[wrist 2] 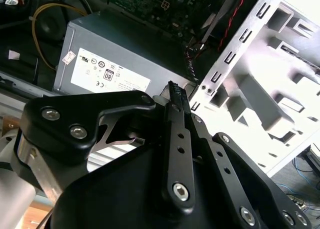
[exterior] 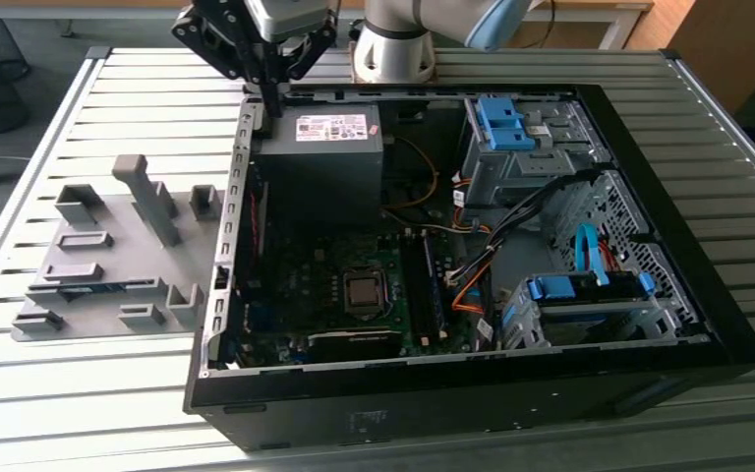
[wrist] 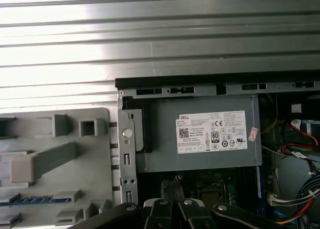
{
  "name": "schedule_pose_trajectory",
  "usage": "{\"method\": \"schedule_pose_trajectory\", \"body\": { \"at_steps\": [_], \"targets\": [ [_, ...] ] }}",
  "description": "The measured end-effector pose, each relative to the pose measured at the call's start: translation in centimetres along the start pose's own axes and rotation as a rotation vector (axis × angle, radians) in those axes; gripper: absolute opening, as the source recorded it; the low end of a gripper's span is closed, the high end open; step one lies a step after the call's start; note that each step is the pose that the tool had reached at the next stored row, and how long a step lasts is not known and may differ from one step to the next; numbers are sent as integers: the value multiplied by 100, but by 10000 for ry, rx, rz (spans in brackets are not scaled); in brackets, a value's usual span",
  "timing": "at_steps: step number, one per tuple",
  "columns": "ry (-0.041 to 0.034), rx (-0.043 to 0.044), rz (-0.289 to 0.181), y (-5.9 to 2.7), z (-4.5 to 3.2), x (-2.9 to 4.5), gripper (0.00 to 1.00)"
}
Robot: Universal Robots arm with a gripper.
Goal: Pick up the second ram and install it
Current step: 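Reach for the second ram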
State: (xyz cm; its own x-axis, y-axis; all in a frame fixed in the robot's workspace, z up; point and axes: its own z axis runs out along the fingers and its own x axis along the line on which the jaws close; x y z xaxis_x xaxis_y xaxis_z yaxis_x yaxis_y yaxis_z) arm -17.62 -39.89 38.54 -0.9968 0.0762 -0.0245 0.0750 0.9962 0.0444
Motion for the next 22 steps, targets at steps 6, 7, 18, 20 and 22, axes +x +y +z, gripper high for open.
{"method": "schedule_pose_trajectory", "body": {
  "at_steps": [6,7,18,20,22],
  "targets": [
    [0,1,0,-1,1,15,11],
    [0,0,0,-1,1,17,11],
    [0,0,0,-3,2,43,11],
    [0,0,0,-4,3,48,11],
    [0,0,0,-4,3,53,11]
  ]
}}
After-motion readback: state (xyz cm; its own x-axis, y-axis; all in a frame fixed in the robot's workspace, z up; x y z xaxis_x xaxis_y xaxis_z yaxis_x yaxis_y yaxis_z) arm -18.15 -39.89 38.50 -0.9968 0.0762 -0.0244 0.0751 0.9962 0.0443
